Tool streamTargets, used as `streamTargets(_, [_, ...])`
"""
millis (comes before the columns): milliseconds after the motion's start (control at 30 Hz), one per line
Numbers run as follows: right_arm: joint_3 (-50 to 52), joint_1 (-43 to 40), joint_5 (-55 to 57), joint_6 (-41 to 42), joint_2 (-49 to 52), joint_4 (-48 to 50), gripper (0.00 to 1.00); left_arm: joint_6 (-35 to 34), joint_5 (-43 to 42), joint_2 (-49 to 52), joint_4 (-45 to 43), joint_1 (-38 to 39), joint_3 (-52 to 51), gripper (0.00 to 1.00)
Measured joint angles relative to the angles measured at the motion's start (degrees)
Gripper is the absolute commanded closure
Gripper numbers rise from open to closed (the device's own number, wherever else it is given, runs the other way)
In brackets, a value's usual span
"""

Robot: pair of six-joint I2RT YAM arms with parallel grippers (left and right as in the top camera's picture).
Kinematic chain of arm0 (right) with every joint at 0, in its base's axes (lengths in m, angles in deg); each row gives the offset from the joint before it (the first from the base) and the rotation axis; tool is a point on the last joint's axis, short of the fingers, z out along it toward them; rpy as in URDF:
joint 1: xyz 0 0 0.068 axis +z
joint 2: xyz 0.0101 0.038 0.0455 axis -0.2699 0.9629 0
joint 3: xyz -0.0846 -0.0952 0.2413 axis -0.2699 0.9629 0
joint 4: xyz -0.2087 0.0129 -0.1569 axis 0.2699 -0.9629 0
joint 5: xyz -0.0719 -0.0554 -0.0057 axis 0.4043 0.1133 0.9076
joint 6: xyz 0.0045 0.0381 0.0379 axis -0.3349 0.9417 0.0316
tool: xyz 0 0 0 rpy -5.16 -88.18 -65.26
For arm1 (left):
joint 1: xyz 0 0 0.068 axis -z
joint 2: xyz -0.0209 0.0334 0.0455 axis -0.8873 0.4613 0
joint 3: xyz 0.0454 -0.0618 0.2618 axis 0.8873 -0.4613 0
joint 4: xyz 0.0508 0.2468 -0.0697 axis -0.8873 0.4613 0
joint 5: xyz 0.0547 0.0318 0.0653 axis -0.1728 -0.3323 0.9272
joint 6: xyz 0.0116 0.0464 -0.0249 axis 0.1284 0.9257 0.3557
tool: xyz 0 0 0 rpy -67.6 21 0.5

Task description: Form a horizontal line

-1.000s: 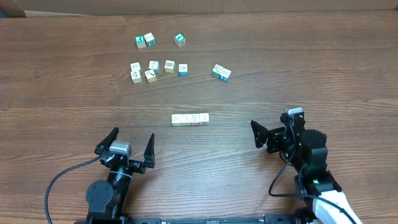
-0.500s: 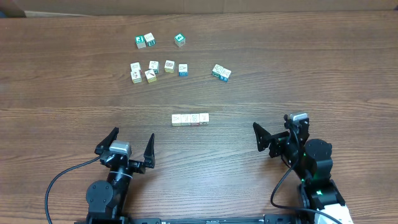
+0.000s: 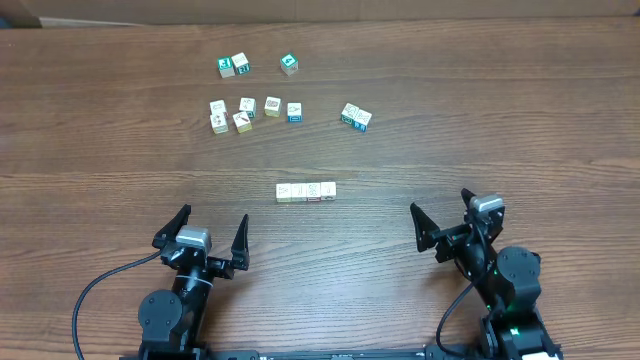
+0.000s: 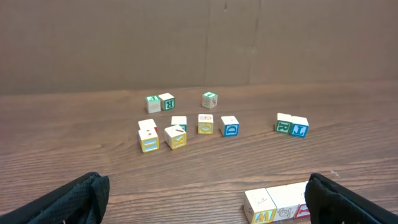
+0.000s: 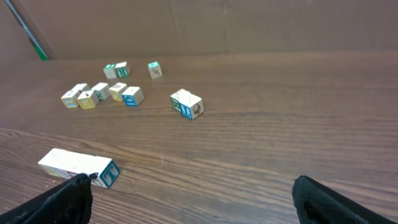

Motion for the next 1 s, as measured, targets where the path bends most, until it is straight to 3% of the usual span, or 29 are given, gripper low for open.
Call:
streamTargets(200, [1.66, 0.00, -0.59, 0.00, -5.25, -0.02, 0.00, -0.02, 0.00, 0.00, 0.00, 0.00, 0.00, 0.00])
streamTargets(800, [1.99, -1.03, -0.76, 0.00, -21.79, -15.32, 0.00, -0.02, 0.00, -0.02, 0.00, 0.00, 0.00, 0.00])
streamTargets(1000, [1.99, -2.34, -0.46, 0.02, -25.49, -15.47, 0.00, 0.00, 0.00, -0.02, 0.00, 0.00, 0.00, 0.01])
